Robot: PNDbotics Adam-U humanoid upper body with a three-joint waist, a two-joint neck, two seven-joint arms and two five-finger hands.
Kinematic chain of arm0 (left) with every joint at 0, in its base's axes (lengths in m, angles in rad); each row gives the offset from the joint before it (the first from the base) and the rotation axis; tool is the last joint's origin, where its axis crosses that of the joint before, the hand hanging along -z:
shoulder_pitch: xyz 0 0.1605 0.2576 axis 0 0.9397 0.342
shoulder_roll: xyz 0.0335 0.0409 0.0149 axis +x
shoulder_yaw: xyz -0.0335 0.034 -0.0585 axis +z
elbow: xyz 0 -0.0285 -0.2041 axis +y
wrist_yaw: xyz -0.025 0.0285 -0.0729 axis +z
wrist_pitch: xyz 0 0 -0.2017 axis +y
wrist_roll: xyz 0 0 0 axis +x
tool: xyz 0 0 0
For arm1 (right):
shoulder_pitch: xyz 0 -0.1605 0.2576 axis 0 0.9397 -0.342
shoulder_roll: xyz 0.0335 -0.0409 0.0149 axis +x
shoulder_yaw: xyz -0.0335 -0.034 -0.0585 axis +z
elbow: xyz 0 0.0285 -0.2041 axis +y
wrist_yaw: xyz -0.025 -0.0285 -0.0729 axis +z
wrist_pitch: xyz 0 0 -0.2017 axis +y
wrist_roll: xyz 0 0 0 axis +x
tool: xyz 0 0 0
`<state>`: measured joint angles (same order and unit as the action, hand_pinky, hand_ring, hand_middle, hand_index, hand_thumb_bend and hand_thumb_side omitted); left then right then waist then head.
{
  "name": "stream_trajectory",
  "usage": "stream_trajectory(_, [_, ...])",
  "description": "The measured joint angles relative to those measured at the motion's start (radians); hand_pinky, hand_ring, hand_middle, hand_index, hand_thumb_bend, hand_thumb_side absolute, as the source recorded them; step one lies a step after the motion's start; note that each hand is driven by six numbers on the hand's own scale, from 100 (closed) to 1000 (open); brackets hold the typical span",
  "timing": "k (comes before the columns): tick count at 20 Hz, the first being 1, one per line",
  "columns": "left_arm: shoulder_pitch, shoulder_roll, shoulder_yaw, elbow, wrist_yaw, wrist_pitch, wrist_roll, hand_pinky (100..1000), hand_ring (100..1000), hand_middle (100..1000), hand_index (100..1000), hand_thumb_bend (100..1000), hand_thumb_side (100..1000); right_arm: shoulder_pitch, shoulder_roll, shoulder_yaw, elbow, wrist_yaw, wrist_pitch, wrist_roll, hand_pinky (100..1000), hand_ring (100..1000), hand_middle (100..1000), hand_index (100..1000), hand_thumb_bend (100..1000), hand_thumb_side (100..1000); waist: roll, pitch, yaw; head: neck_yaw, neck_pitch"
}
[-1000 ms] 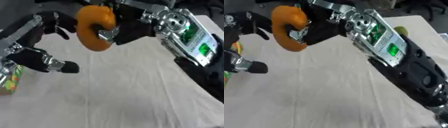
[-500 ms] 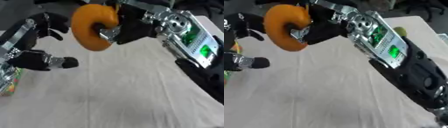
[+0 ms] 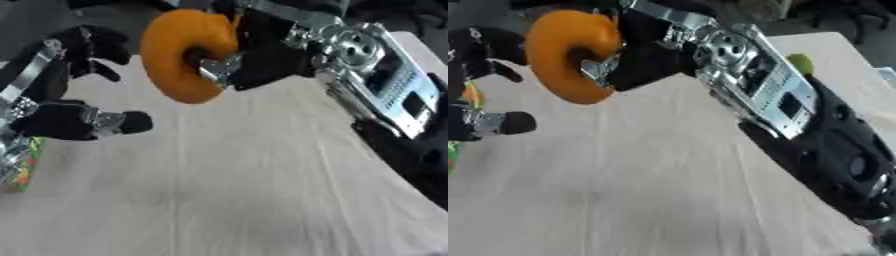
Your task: Pick up the objects with one hand, pass them to the other hand, and then place them into the box on the other side of the table.
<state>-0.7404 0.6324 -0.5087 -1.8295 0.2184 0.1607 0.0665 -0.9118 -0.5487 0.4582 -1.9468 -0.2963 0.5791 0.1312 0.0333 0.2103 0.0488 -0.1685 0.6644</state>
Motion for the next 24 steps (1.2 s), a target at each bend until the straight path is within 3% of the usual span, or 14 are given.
stream_trajectory(13, [-0.024, -0.018, 0.0, -0.013, 0.002, -0.031, -0.046, 649, 726, 641, 772, 967, 347, -0.003, -0.004, 0.005, -0.006, -0.007, 0.001, 0.026, 723, 680, 439, 581, 100, 100, -0.003, 0.0, 0.002, 0.0, 0.0])
stream_trajectory(24, [-0.036, -0.037, 0.0, -0.02, 0.035, -0.028, -0.048, 648, 727, 639, 763, 991, 409, -0.003, -0.004, 0.011, -0.006, -0.012, 0.001, 0.044, 721, 678, 437, 578, 100, 100, -0.003, 0.0, 0.004, 0.0, -0.004])
